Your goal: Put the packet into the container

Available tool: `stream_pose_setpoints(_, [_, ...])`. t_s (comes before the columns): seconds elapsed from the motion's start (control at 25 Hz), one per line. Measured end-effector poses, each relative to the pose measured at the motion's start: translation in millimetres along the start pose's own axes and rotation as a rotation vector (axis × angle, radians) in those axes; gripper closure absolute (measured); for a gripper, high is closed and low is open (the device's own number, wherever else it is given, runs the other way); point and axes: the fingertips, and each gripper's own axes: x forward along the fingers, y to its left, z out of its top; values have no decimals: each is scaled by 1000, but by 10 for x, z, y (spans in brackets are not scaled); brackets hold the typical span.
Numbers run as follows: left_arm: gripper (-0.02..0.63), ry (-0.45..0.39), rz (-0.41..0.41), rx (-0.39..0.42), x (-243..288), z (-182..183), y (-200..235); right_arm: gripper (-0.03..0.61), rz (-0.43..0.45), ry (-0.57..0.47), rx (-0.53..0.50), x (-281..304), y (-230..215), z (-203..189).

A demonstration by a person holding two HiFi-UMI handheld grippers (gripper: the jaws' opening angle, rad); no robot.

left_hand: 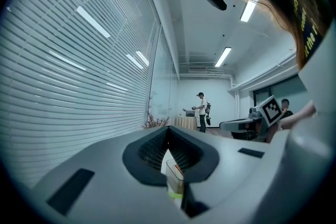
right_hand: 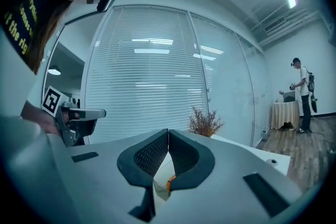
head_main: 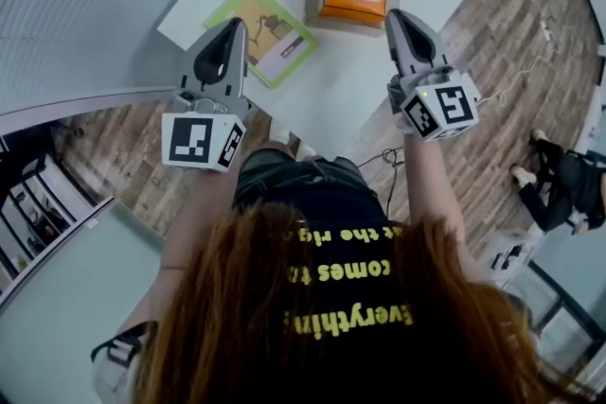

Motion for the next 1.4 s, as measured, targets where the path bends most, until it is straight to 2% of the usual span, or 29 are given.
stream_pose_setpoints(0.2, [612,-3,-20,7,0,23,-78,558,-33,-13,-29,-206,154,91])
stream_pose_setpoints(0.4, [612,-20,-35,4,-37,77,-156,558,-39,-31,-10,-296,201,138])
stream_pose_setpoints(0.68, [612,-26,-41,4,-90,91,-211,558,-36,-6,-30,-377,296,81])
stream_pose_setpoints(0.96, [612,-26,-52,-2,-115,83,-261,558,-39,-28,23,-432,288,133])
stream_pose_setpoints(1.4, [612,-28,-61,-1,-160,89,-316,558,-32,-40,26,-494,359,181])
